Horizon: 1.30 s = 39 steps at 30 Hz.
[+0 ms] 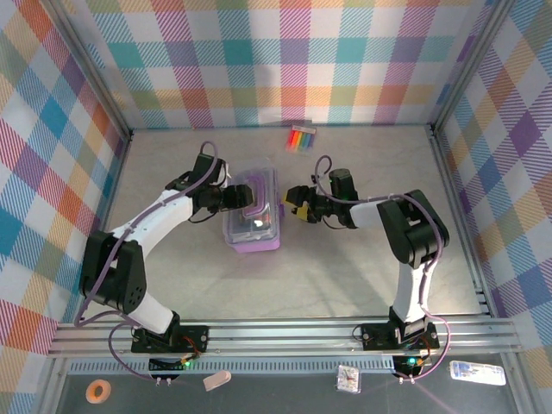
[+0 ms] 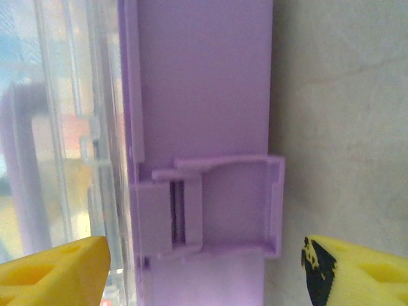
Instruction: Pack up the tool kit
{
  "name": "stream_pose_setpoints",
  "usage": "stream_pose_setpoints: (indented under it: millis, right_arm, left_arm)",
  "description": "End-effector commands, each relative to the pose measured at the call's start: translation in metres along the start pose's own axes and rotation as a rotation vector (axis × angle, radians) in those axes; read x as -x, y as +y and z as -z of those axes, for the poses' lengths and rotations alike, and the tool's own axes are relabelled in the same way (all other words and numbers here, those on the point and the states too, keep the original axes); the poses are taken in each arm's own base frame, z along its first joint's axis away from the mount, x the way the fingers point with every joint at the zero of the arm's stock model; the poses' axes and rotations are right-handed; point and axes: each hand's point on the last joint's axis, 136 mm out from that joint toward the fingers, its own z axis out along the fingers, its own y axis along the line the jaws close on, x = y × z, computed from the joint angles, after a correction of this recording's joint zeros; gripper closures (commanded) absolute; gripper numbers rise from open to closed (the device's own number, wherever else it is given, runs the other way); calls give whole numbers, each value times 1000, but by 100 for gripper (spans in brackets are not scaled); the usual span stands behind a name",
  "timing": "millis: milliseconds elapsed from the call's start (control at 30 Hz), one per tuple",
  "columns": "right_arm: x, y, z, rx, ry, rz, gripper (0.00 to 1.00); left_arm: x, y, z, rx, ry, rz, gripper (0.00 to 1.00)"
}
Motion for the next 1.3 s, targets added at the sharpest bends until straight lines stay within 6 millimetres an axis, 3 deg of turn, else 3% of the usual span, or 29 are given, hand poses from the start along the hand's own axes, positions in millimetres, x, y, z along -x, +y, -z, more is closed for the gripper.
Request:
stream_pose_setpoints:
  millis: [0,433,600,967,1267]
  right_arm:
    - [10,25,-5,107,11,18,20]
    - [9,12,-34,146,38,-98,19]
    - [4,22,-41,208,57,-120,19]
    - [-8,61,-16,267,44,-70,20]
    - [-10,49,-10,56,43,30,21]
  left_arm:
    - [-78,57,-9,161,264,120,36]
    - [-81,62,-10,163,265,138,37]
    - [-80,61,-11,153,266,138,37]
    - [-80,61,-14,157,274,141,38]
    - [-69,55,-10,157,272,148,38]
